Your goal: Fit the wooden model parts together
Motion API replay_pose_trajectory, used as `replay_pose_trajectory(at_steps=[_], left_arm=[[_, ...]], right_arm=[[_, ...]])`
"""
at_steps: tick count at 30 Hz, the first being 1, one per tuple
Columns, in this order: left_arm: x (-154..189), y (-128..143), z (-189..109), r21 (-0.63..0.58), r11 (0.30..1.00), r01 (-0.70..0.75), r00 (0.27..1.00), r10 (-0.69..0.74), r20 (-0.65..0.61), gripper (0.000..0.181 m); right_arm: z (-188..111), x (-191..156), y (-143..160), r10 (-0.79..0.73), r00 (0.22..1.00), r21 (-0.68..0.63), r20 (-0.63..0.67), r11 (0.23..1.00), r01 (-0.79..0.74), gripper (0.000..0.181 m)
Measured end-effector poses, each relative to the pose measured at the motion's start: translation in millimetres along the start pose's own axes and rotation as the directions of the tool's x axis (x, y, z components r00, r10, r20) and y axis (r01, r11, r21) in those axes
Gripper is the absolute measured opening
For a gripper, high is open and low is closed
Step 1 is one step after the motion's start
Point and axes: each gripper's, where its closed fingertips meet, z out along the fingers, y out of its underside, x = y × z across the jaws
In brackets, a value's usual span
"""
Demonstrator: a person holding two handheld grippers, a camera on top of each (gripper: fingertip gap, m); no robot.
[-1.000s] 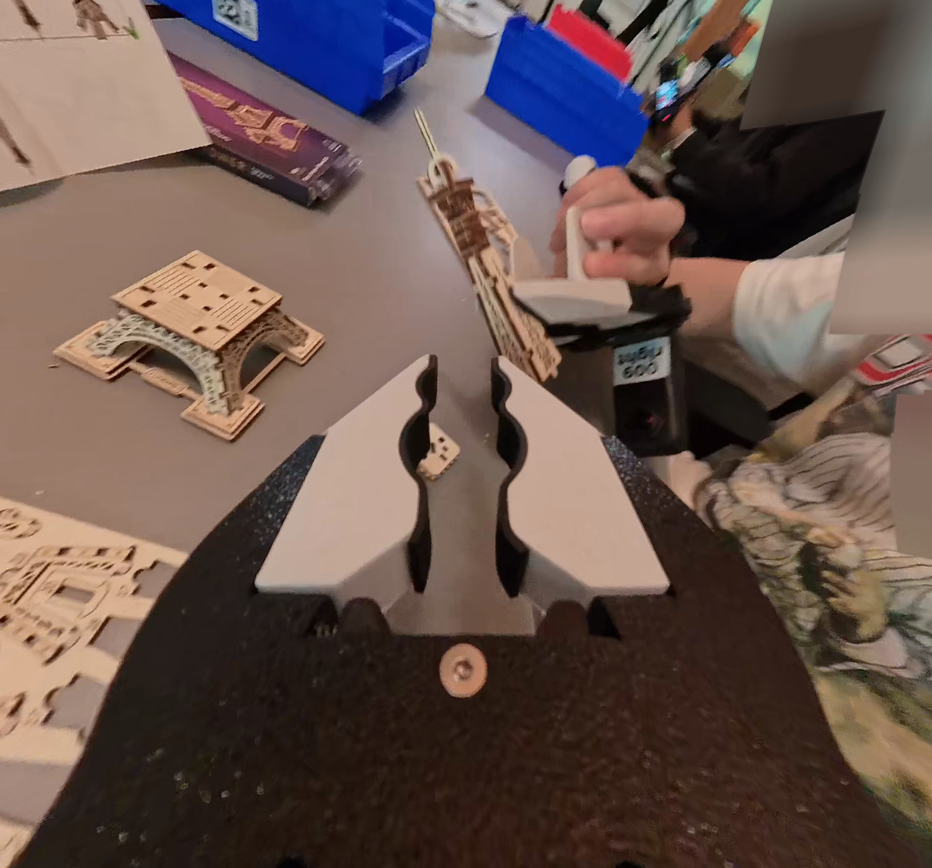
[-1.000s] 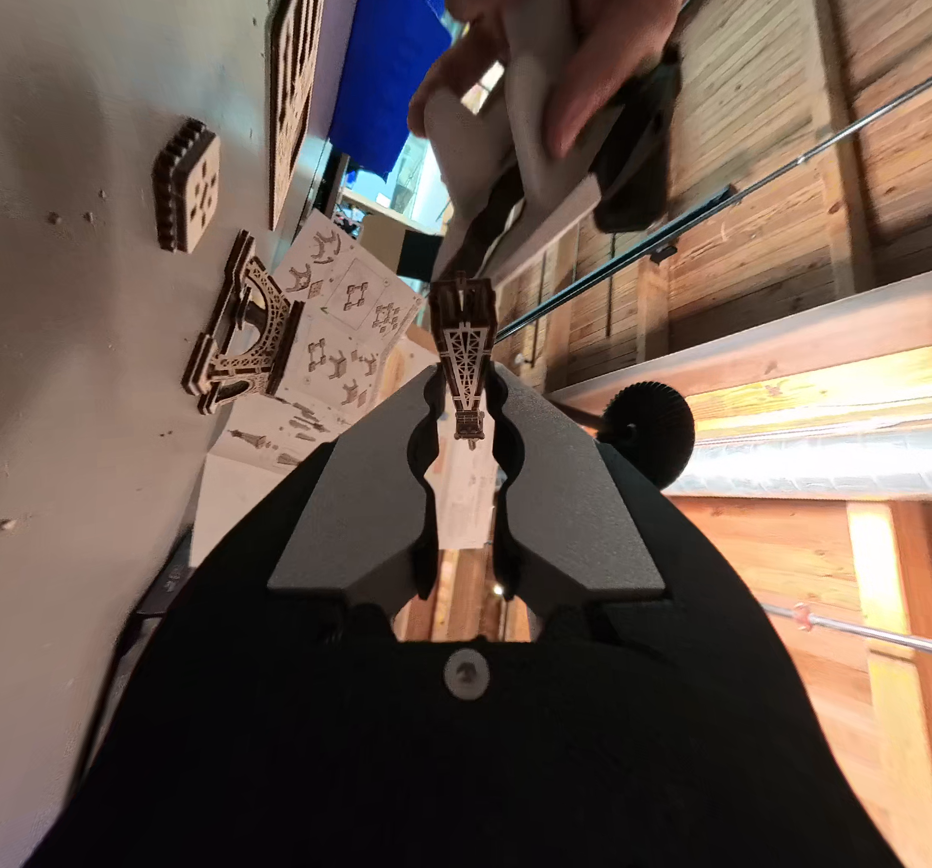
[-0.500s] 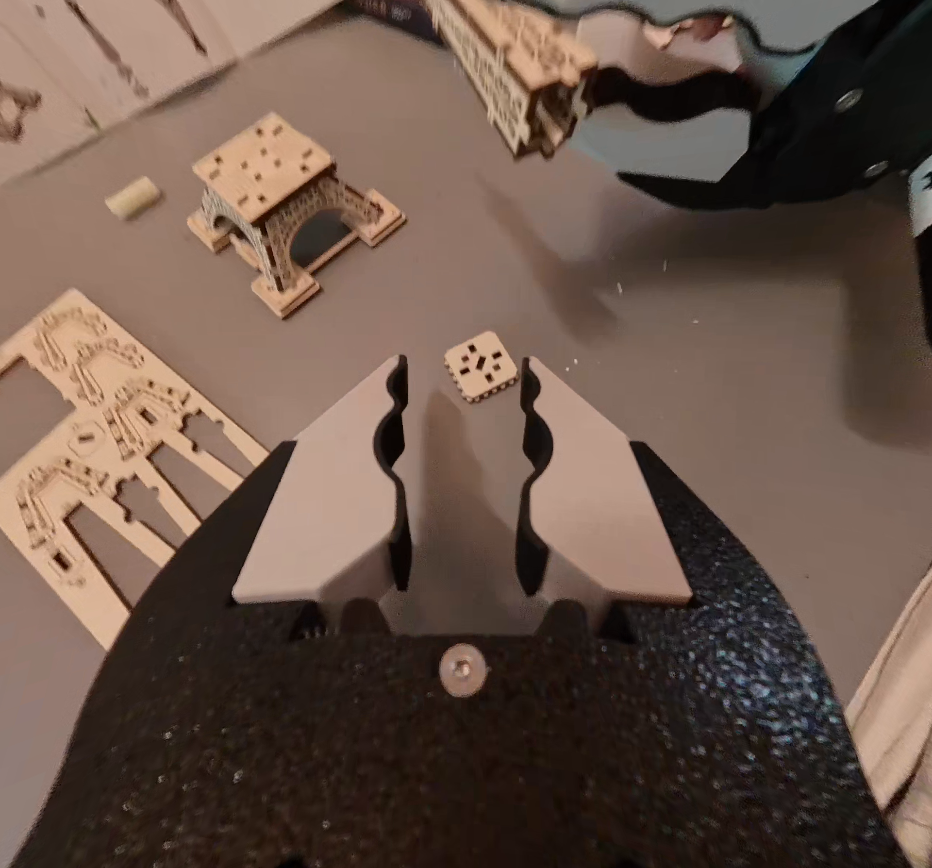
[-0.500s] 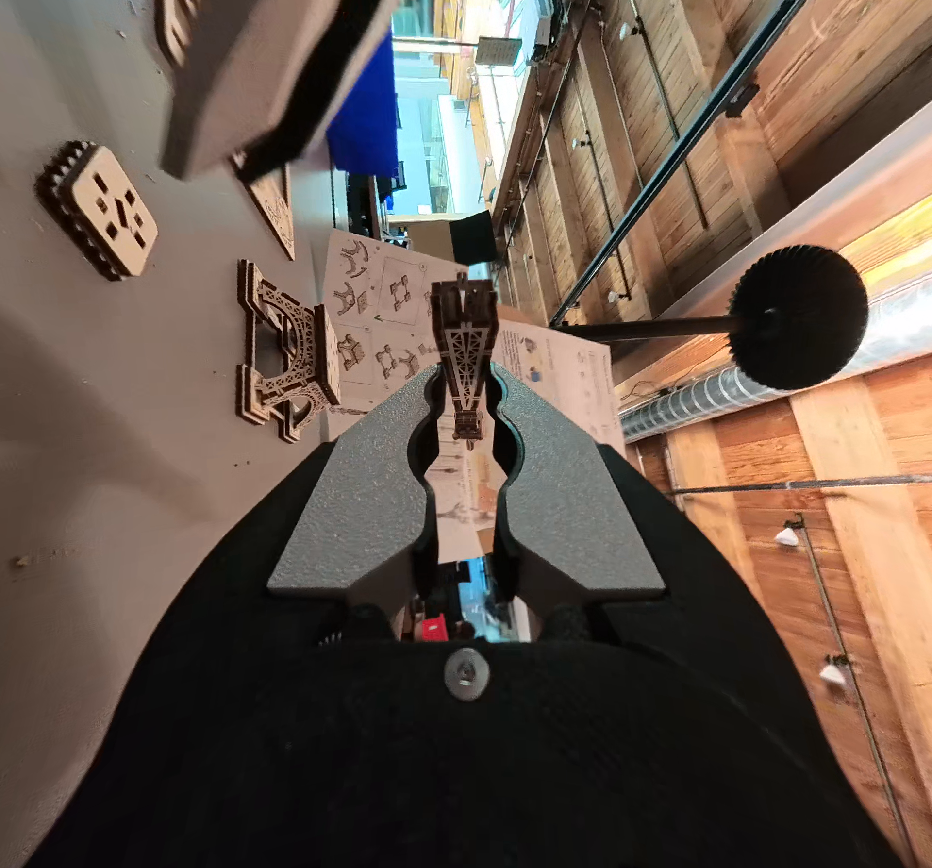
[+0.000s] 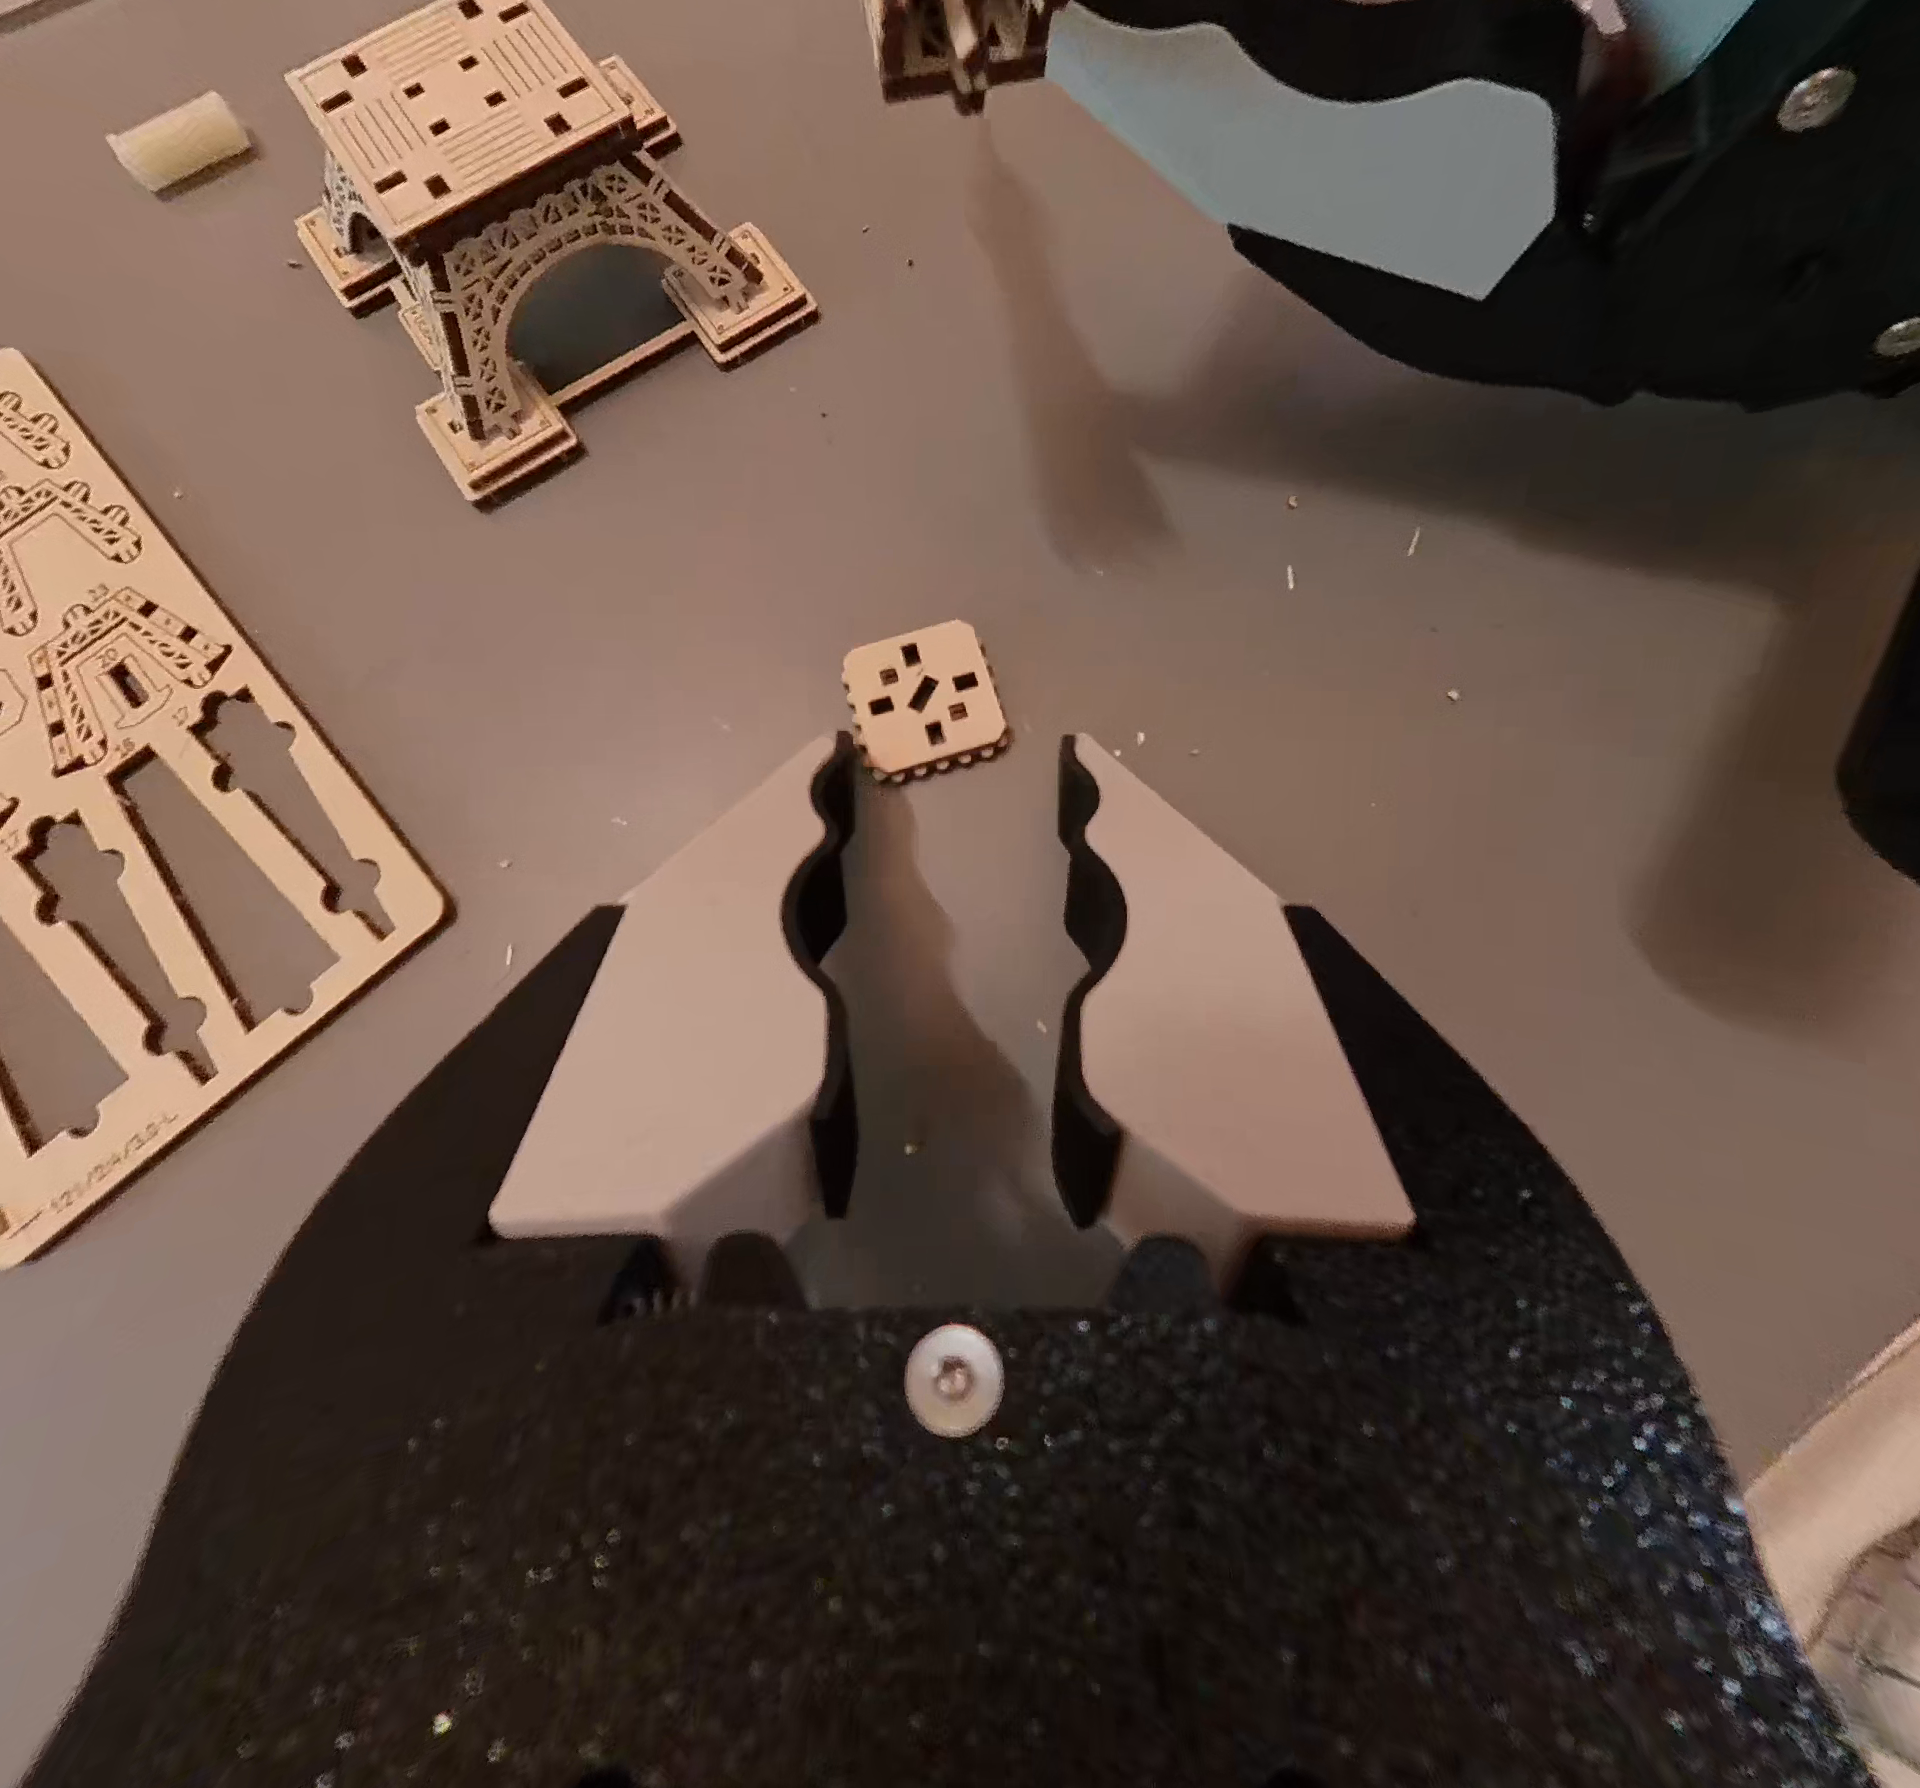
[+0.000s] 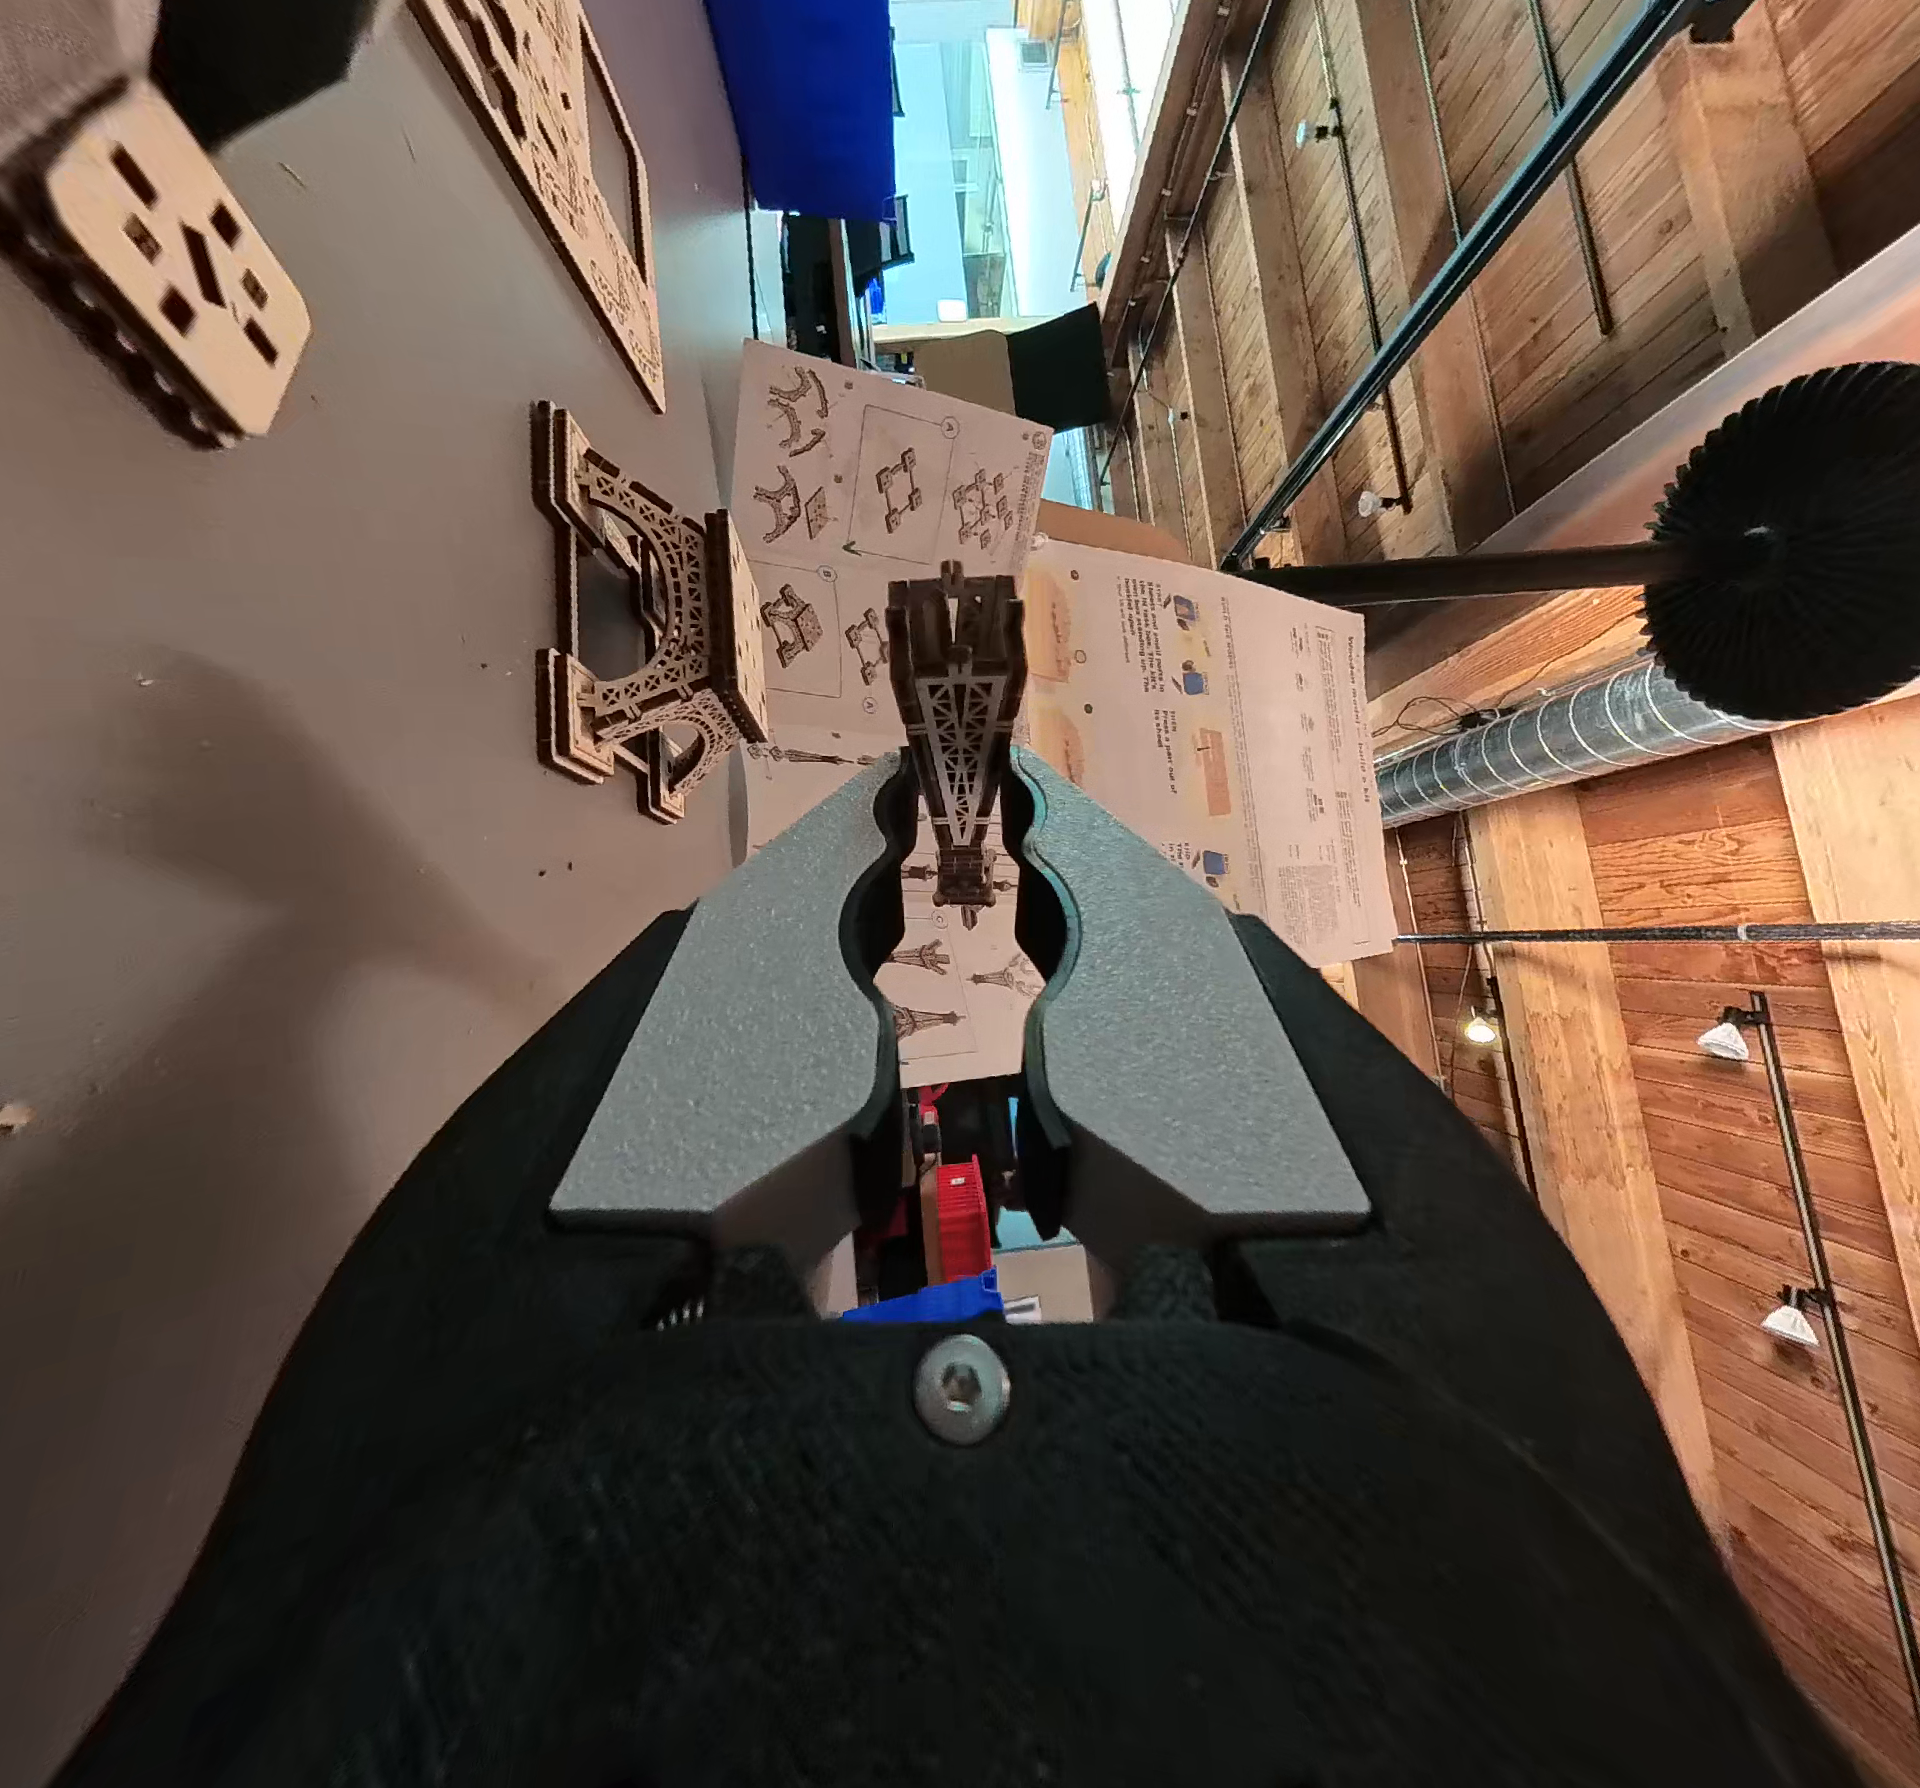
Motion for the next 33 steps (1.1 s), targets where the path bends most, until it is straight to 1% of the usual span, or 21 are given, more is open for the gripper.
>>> replay_pose_trajectory(at_steps=[3, 7, 12, 15, 18, 25, 27, 29, 31, 33], left_arm=[[-1, -3, 4, 0.01, 1.0, 0.011, 1.0, -0.011, -0.005, 0.031], [-3, -5, 6, 0.015, 1.0, 0.006, 1.0, -0.006, -0.013, 0.027], [-3, -6, 6, 0.032, 0.998, -0.052, 0.998, 0.053, -0.03, 0.027], [-5, -7, 5, 0.038, 0.994, -0.101, 0.995, 0.101, -0.017, 0.027], [-6, -7, 4, 0.047, 0.992, -0.118, 0.993, 0.119, -0.02, 0.027], [-8, -13, -5, 0.109, 0.992, -0.069, 0.992, 0.08, -0.097, 0.027], [-9, -11, -7, 0.102, 0.993, -0.056, 0.989, 0.069, -0.127, 0.027], [-7, -9, -10, 0.079, 0.996, -0.049, 0.98, 0.063, -0.186, 0.027], [-2, -6, -15, -0.002, 0.997, -0.08, 0.961, 0.076, -0.265, 0.027], [-1, -9, -25, -0.083, 0.988, -0.129, 0.941, 0.096, -0.323, 0.027]], right_arm=[[1, -4, -2, -0.002, 1.0, 0.004, 0.015, 1.0, 0.002, 0.012], [2, -6, -3, -0.02, 1.0, 0.003, 0.023, 1.0, 0.02, 0.013], [4, -7, -2, -0.009, 1.0, 0.004, 0.028, 1.0, 0.009, 0.012], [5, -8, -2, -0.014, 0.999, 0.0, 0.032, 1.0, 0.014, 0.012], [5, -8, -2, -0.012, 0.999, 0.0, 0.034, 1.0, 0.012, 0.012], [8, -8, 0, -0.015, 0.999, -0.008, 0.033, 1.0, 0.016, 0.013], [8, -7, 0, -0.019, 0.999, -0.004, 0.029, 1.0, 0.019, 0.013], [9, -7, -1, -0.023, 0.999, -0.001, 0.026, 1.0, 0.023, 0.012], [9, -7, -3, -0.022, 1.0, 0.006, 0.021, 1.0, 0.022, 0.012], [10, -7, -4, -0.013, 1.0, 0.014, 0.025, 1.0, 0.013, 0.012]])
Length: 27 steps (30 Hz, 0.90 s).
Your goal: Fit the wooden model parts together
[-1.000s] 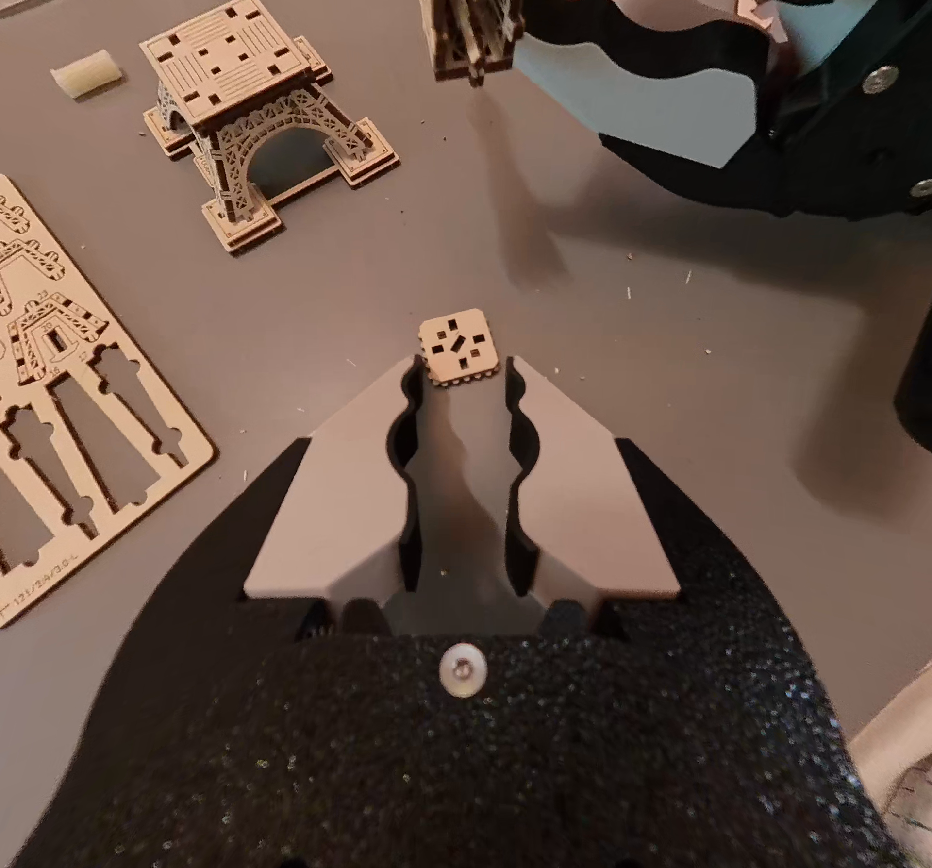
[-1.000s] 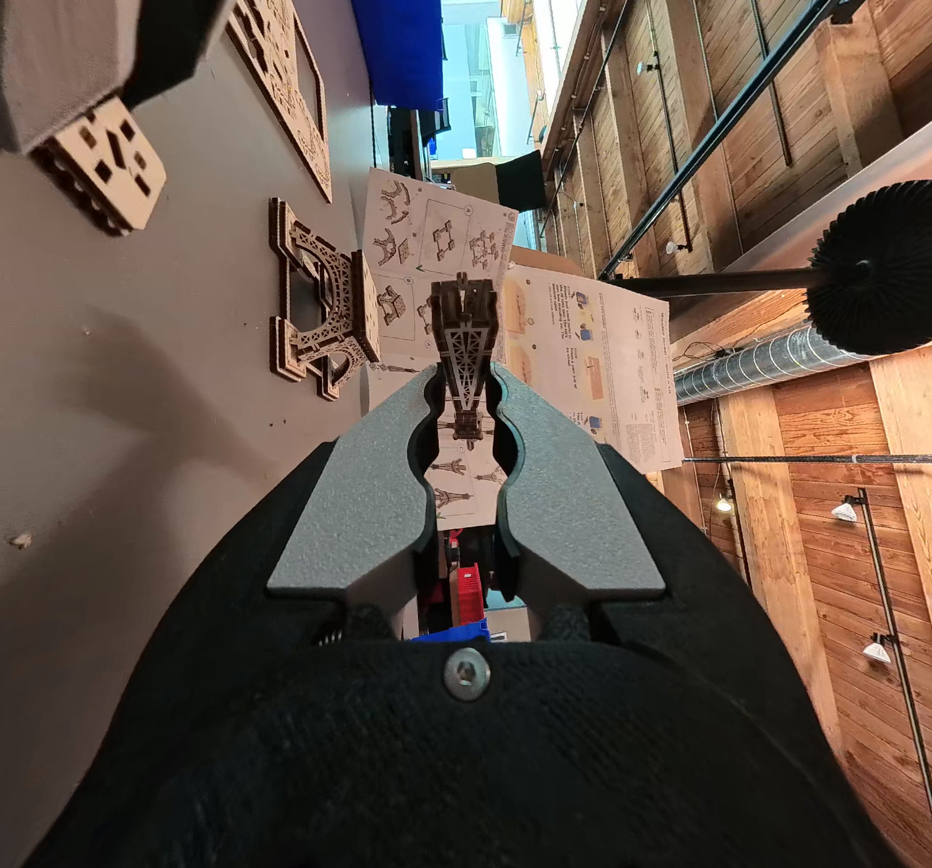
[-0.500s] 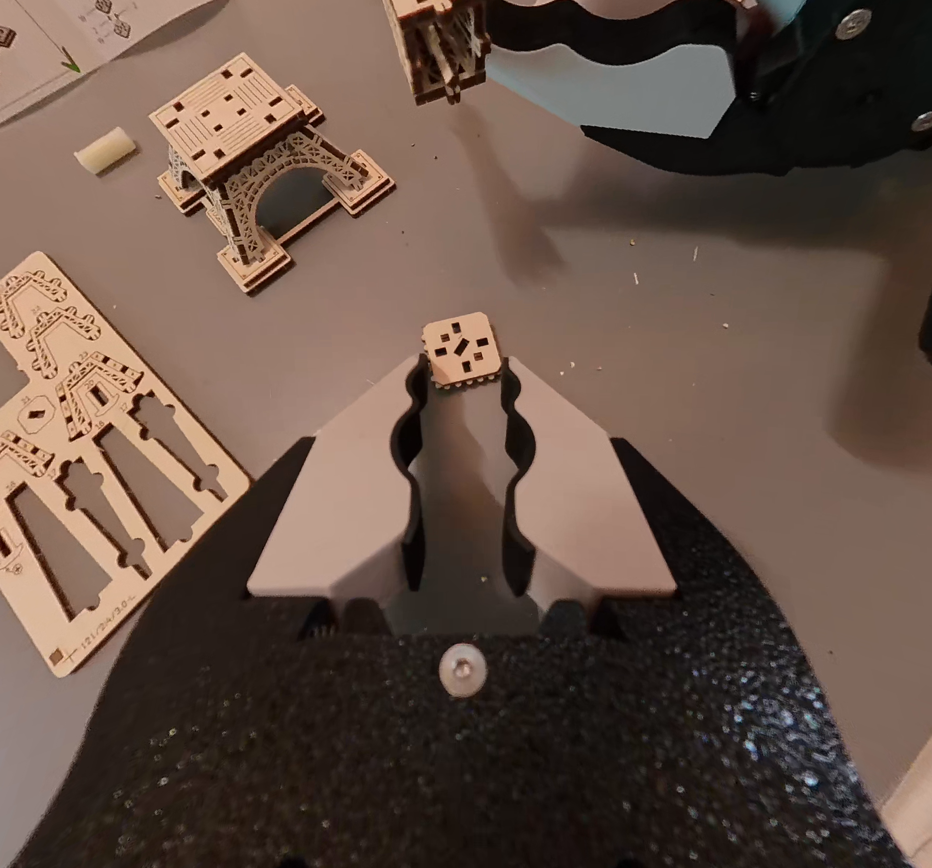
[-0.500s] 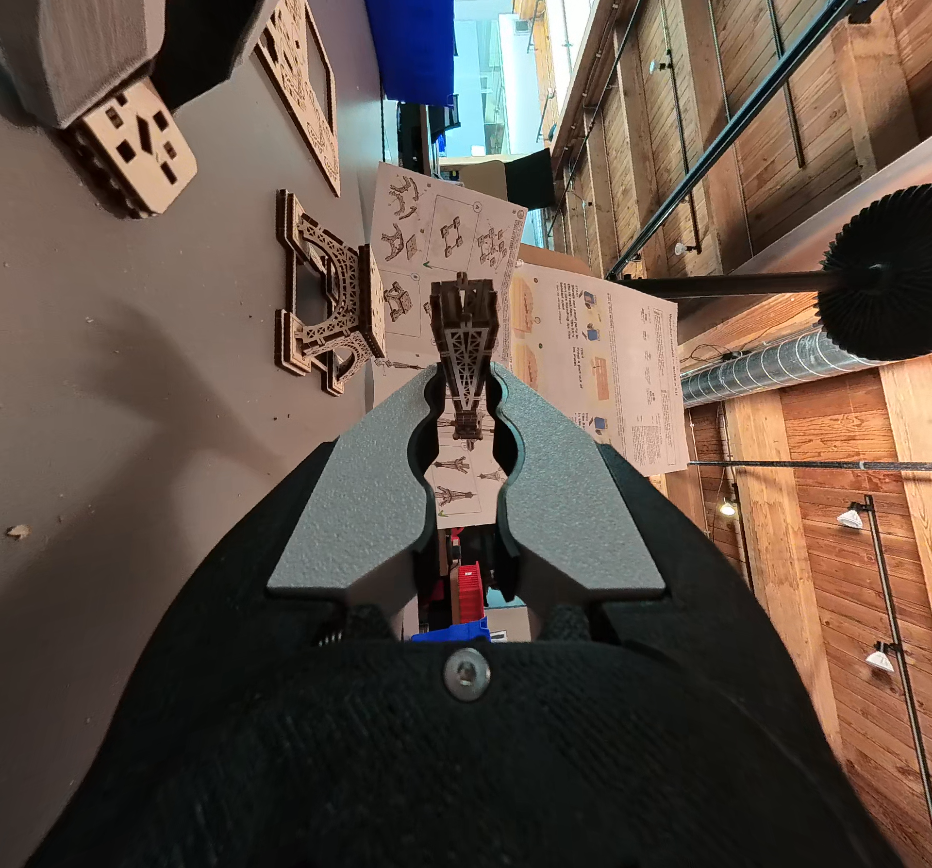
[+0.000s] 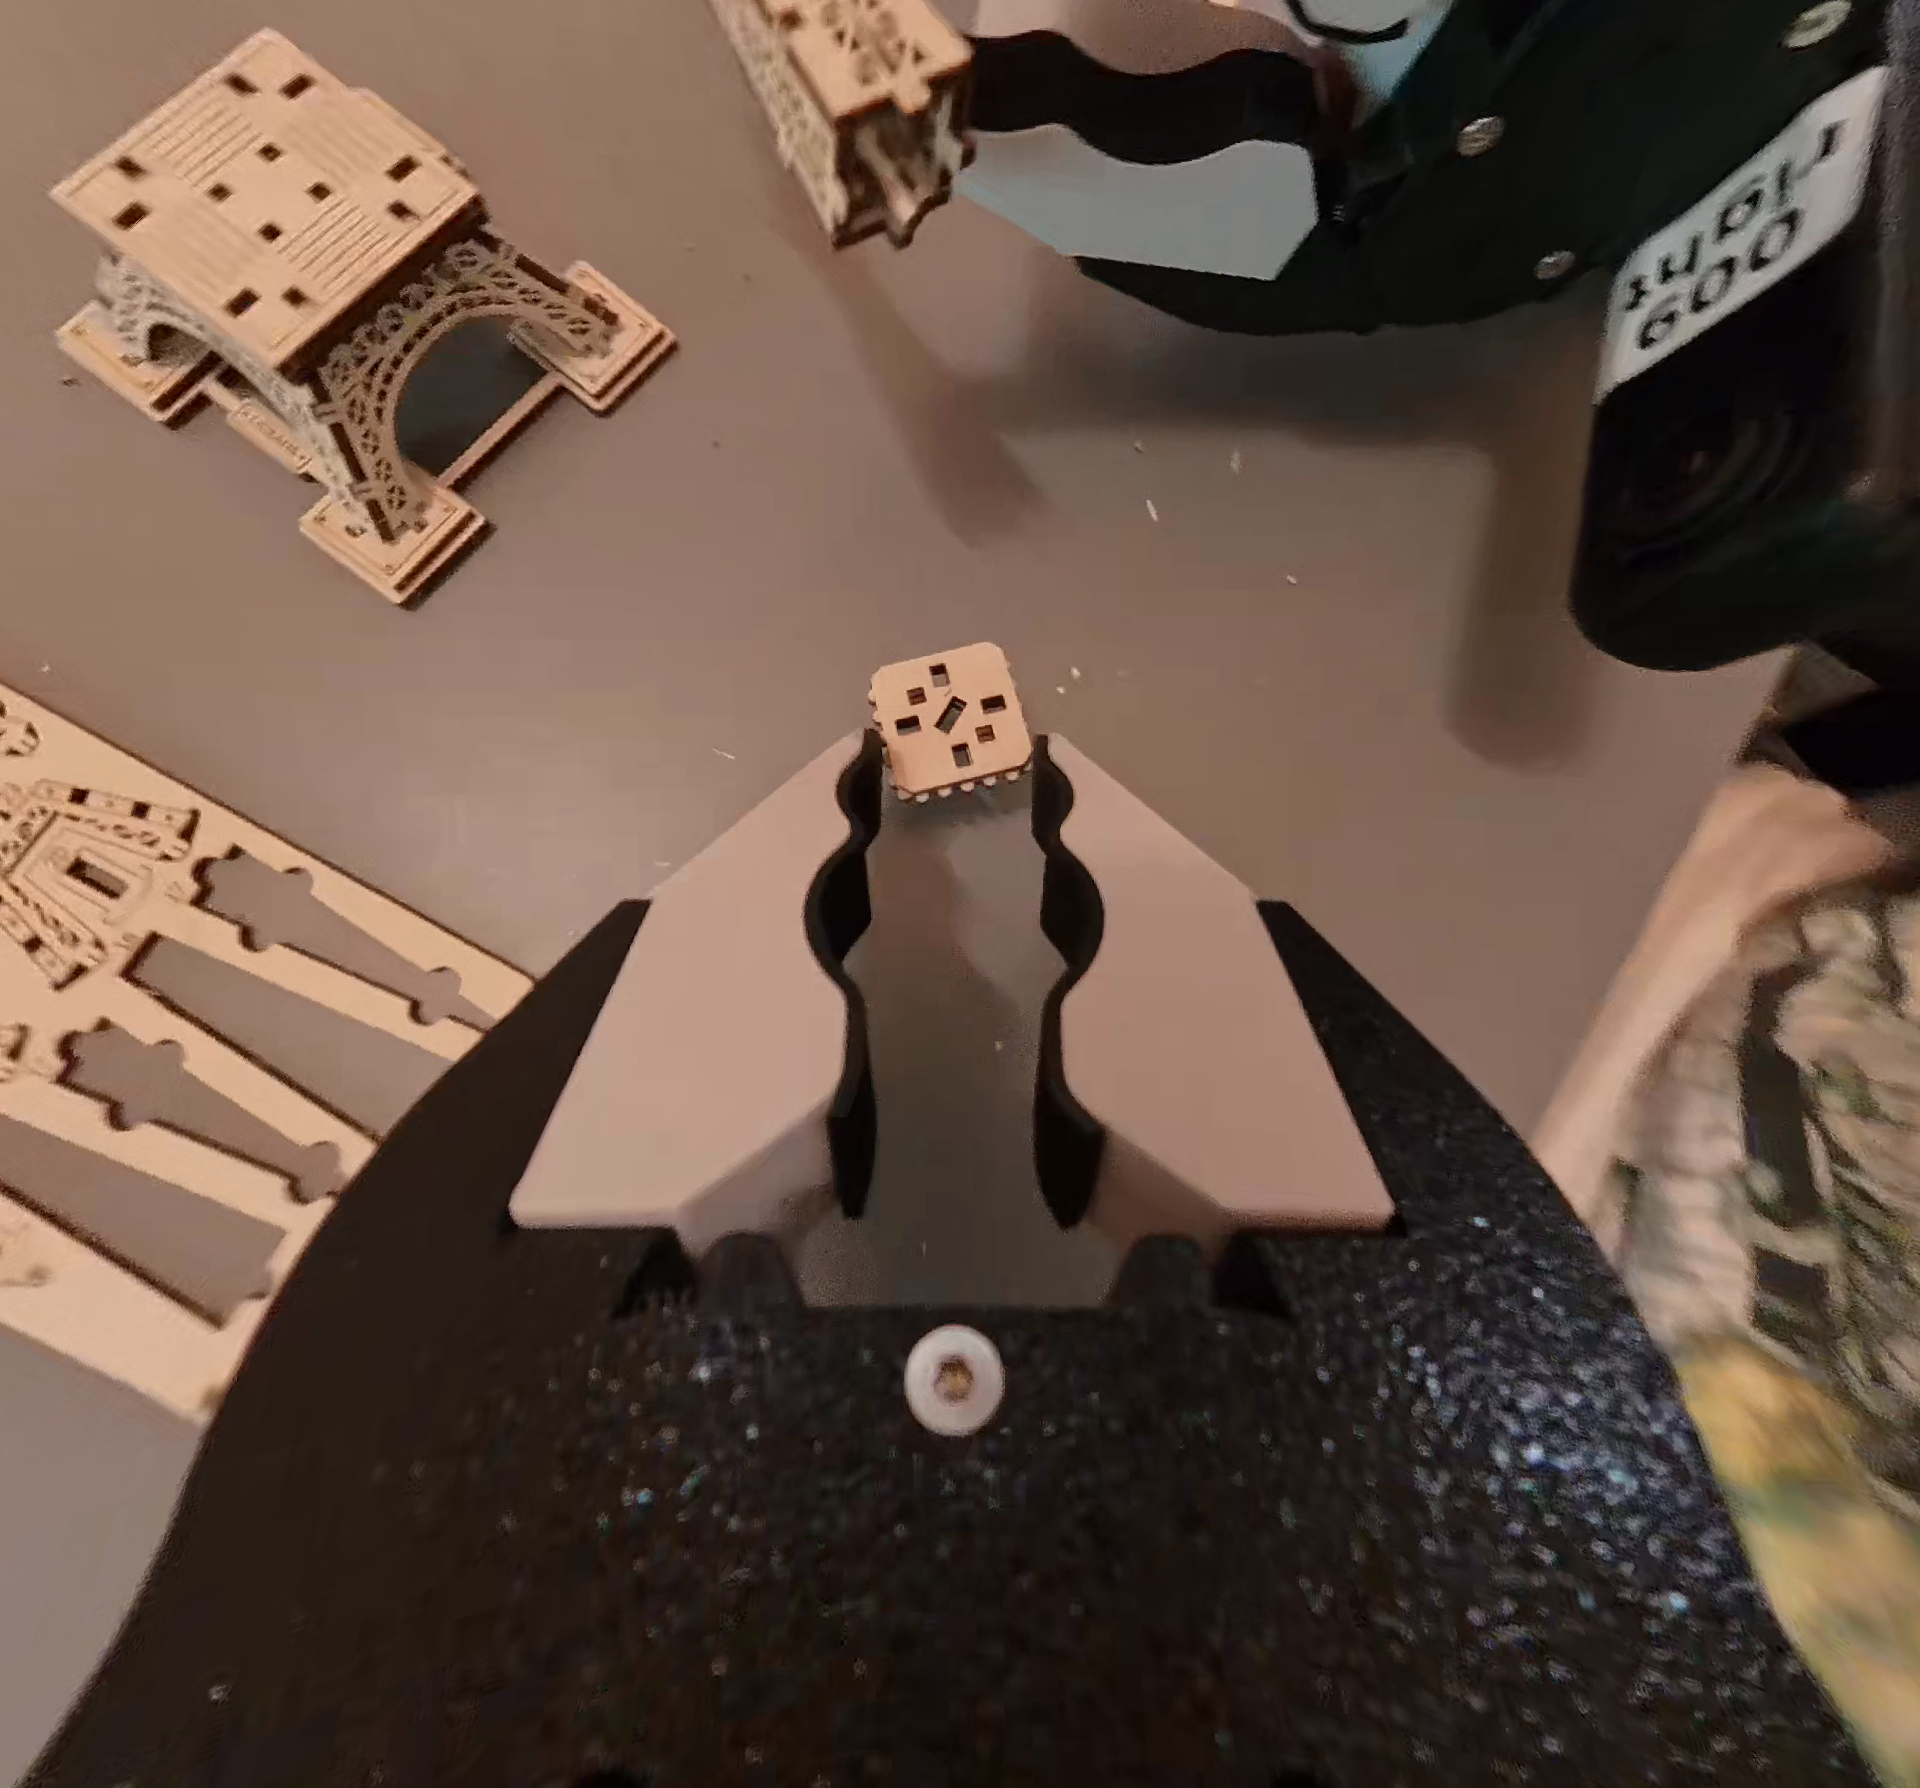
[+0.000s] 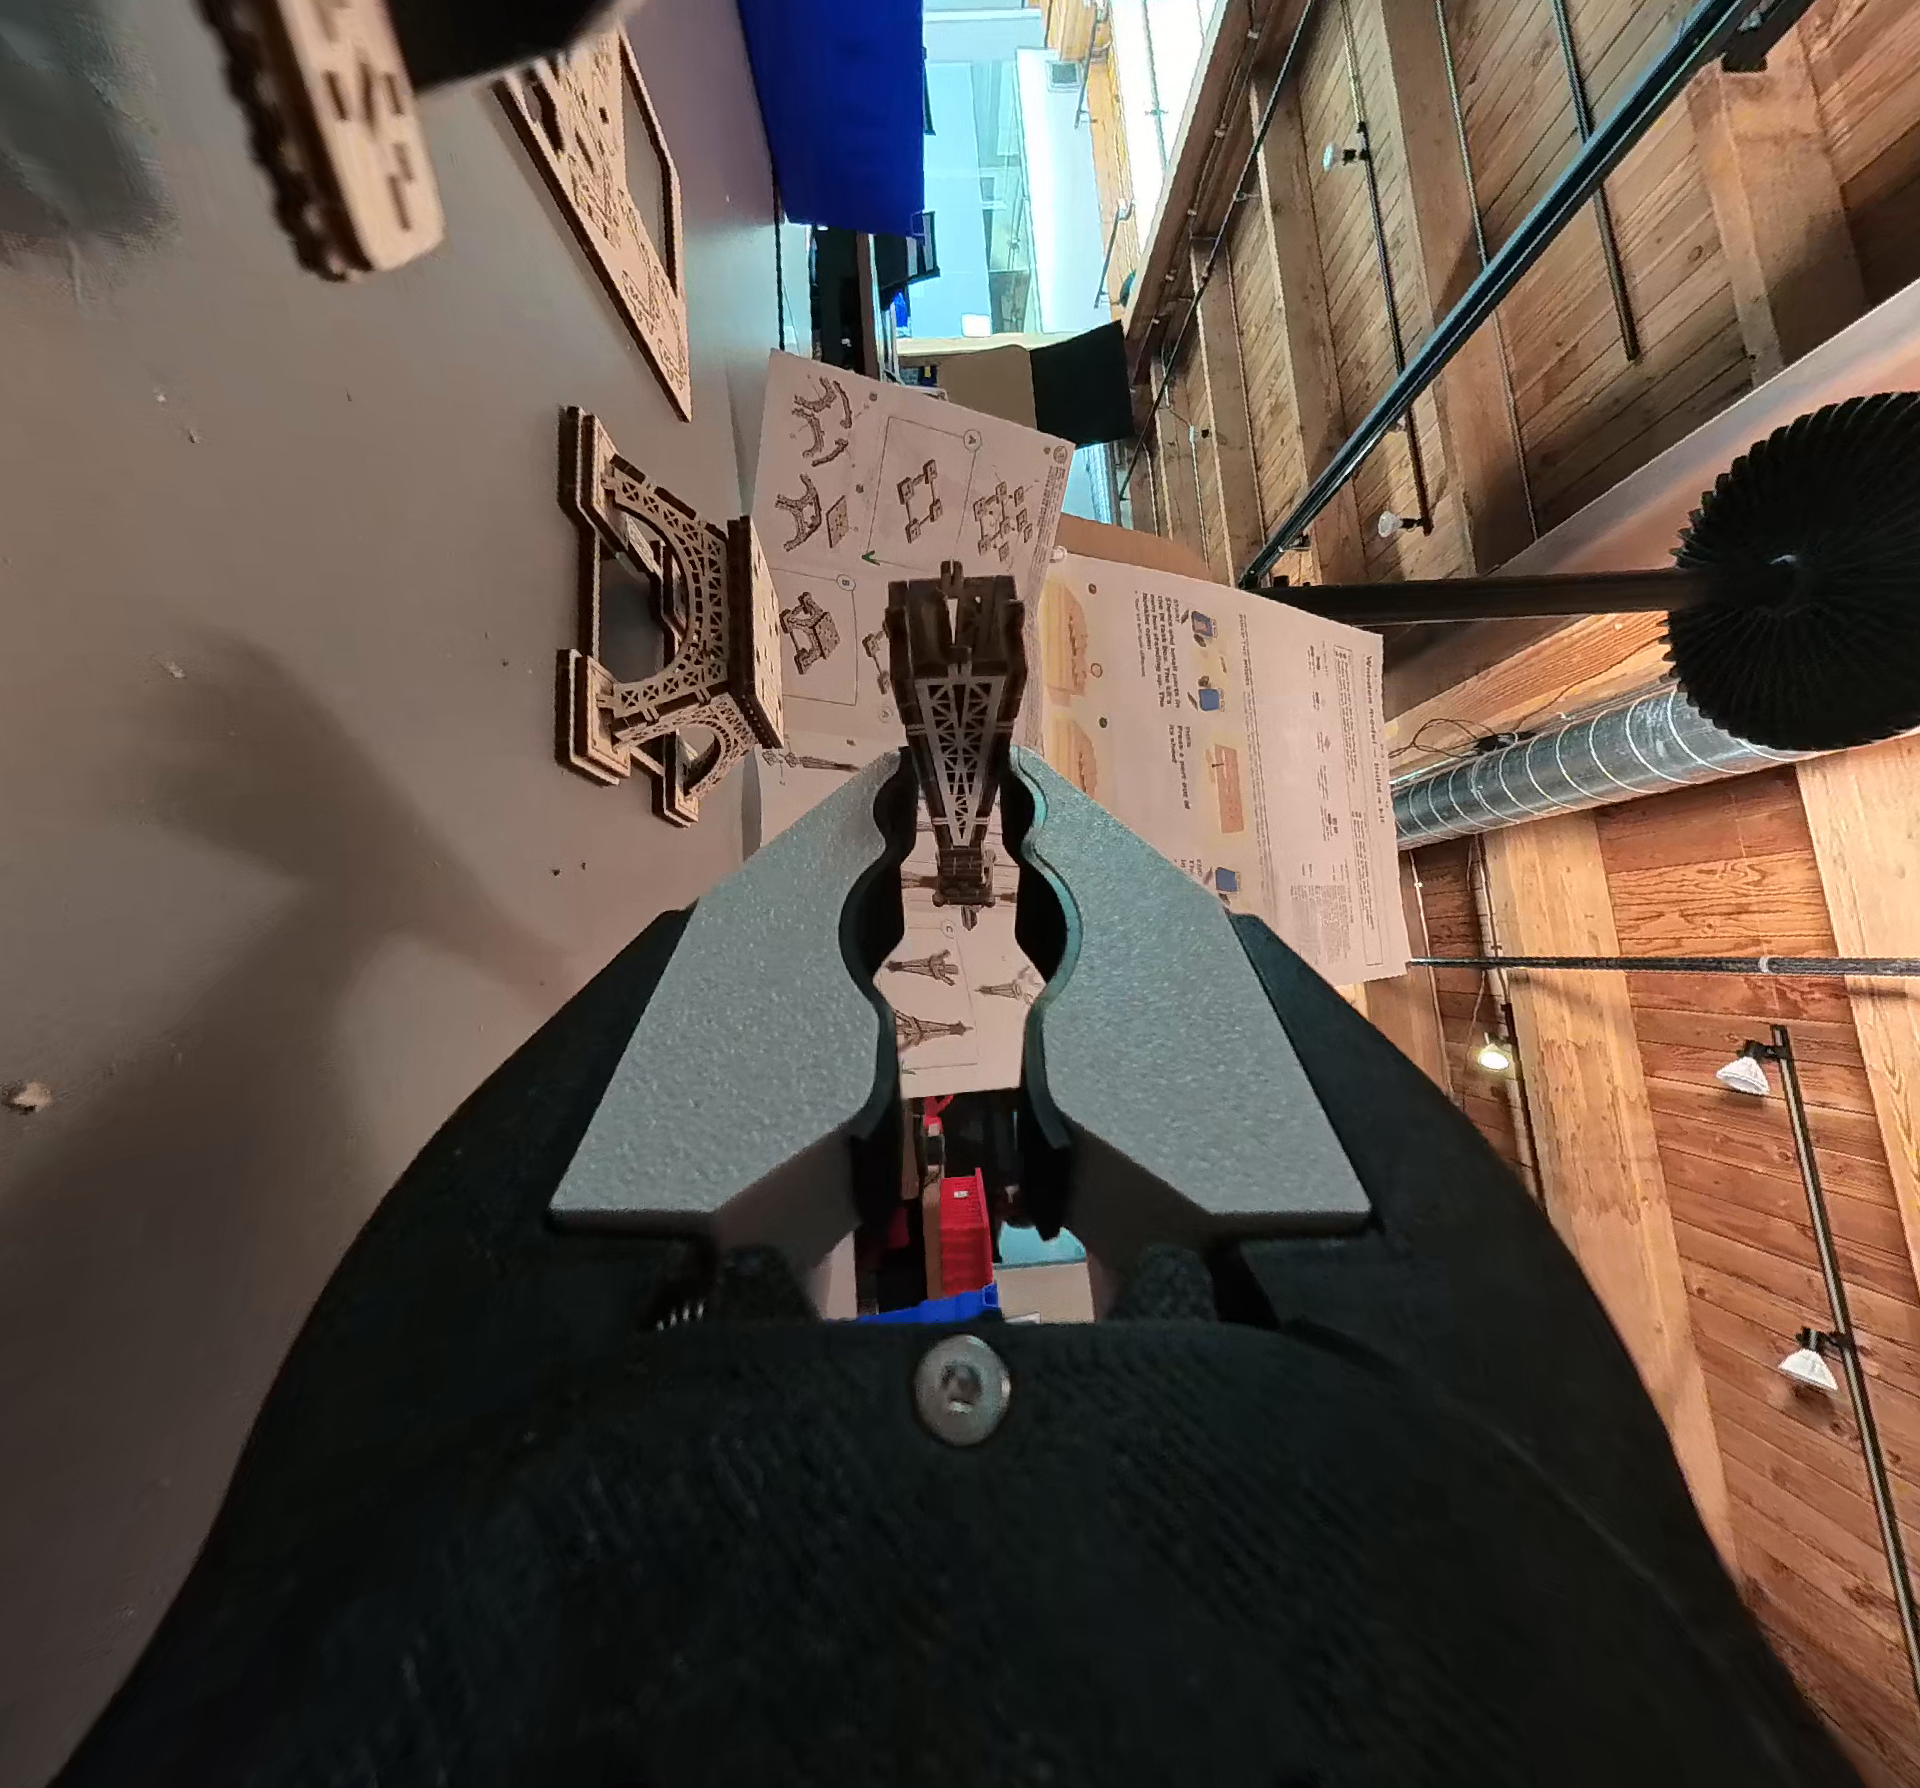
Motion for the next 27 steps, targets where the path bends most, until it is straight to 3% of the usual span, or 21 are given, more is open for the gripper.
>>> replay_pose_trajectory(at_steps=[3, 6, 9, 13, 17, 27], left_arm=[[1, -8, -19, -0.144, 0.987, -0.068, 0.997, 0.061, -0.054, 0.027], [4, -2, -38, -0.341, 0.927, -0.154, 0.983, 0.108, -0.151, 0.027], [-5, 16, -54, -0.553, 0.803, -0.223, 0.97, 0.129, -0.205, 0.027], [-26, 33, -57, -0.758, 0.615, -0.219, 0.975, 0.153, -0.158, 0.027], [-25, 42, -38, -0.814, 0.522, -0.256, 0.963, 0.211, -0.168, 0.027], [-20, 36, -12, -0.784, 0.551, -0.284, 0.947, 0.291, -0.138, 0.028]], right_arm=[[1, -2, -1, 0.006, 1.0, 0.005, 0.008, 1.0, -0.006, 0.012], [3, -6, 0, 0.016, 0.999, 0.001, 0.033, 1.0, -0.016, 0.013], [5, -12, 4, 0.033, 0.997, -0.016, 0.069, 0.999, -0.032, 0.012], [8, -17, 17, 0.067, 0.991, -0.085, 0.116, 0.995, -0.057, 0.012], [7, -33, 33, 0.066, 0.978, -0.177, 0.198, 0.984, -0.031, 0.012], [7, -45, 23, 0.005, 0.97, -0.146, 0.243, 0.989, 0.031, 0.012]])
